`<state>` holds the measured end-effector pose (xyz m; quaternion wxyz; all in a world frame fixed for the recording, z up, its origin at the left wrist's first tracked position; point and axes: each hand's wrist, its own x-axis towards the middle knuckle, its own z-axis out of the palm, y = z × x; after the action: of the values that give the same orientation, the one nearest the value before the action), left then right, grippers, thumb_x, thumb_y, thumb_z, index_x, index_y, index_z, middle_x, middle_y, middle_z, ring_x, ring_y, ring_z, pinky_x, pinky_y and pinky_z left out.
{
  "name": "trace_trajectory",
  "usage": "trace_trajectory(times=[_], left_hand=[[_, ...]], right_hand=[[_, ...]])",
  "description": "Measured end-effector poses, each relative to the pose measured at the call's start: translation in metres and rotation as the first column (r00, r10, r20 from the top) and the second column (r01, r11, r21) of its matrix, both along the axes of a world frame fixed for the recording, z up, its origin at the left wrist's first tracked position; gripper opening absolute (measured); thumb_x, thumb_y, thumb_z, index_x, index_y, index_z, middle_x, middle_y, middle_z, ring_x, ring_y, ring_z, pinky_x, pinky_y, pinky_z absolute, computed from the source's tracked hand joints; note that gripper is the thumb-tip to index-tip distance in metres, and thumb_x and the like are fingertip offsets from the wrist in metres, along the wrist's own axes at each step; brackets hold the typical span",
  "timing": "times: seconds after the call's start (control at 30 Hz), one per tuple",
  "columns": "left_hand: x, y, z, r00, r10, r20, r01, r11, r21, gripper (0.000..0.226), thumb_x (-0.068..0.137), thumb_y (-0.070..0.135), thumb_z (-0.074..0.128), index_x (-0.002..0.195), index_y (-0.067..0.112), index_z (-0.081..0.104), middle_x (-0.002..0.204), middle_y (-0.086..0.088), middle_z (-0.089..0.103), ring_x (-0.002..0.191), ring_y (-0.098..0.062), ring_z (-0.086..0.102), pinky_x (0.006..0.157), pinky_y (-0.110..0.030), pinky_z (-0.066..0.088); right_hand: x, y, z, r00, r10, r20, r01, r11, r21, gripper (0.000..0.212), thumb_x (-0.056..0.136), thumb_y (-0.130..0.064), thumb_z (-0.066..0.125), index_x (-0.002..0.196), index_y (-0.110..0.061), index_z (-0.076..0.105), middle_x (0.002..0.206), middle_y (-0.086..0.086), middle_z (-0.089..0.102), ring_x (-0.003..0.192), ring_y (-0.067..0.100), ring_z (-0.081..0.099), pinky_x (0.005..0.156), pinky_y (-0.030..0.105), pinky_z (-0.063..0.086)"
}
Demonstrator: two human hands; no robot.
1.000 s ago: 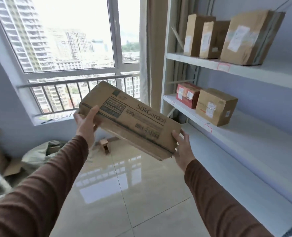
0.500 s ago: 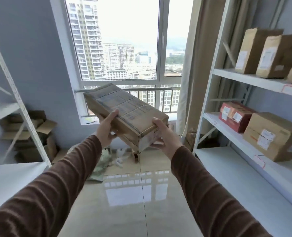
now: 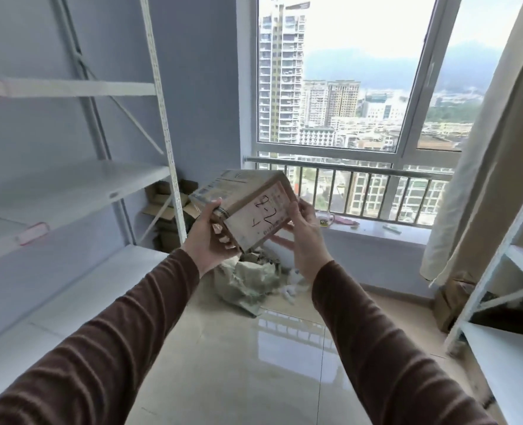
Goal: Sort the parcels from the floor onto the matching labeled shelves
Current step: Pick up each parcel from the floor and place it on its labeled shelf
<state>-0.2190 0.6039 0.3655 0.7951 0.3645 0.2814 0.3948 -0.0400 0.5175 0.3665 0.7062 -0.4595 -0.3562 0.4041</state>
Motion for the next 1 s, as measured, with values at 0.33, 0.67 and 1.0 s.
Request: trace_trajectory(times=[0.33, 0.67, 1.0], left_hand=[[-0.141, 0.044, 0.015, 0.981, 0.189, -0.035, -0.188, 0.981, 0.046, 0.050, 0.095, 0.055, 0.054, 0.078, 0.014, 0.076, 0.068, -0.007, 0.052, 0.047, -0.018, 0.046, 0.071, -0.032, 0.046], [-0.262, 0.116, -0.008, 0.970, 0.241, -0.011, -0.240, 0.968, 0.074, 0.047, 0.095, 0.053, 0.062, 0.119, 0.013, 0.072, 0.113, -0.018, 0.056, 0.095, -0.032, 0.051, 0.085, -0.056, 0.059], [-0.340, 0.136, -0.012, 0.789, 0.537, -0.298, -0.417, 0.825, 0.382, 0.037, 0.110, 0.032, 0.044, 0.146, 0.040, 0.053, 0.131, 0.004, 0.067, 0.110, -0.019, 0.065, 0.089, -0.040, 0.057]], right_hand=[[-0.126, 0.090, 0.002, 0.984, 0.175, 0.036, -0.177, 0.980, 0.094, 0.013, 0.105, -0.026, 0.056, 0.117, -0.022, 0.054, 0.120, 0.007, 0.065, 0.112, 0.024, 0.064, 0.090, 0.042, 0.056], [-0.245, 0.151, 0.008, 0.965, 0.259, 0.034, -0.261, 0.955, 0.143, 0.034, 0.108, -0.026, 0.051, 0.139, -0.016, 0.045, 0.114, 0.013, 0.062, 0.103, 0.030, 0.066, 0.070, 0.040, 0.063], [-0.318, 0.212, 0.008, 0.905, 0.332, 0.266, -0.377, 0.916, 0.140, 0.031, 0.108, -0.022, 0.049, 0.139, -0.018, 0.046, 0.109, 0.003, 0.066, 0.095, 0.016, 0.066, 0.080, 0.048, 0.061]])
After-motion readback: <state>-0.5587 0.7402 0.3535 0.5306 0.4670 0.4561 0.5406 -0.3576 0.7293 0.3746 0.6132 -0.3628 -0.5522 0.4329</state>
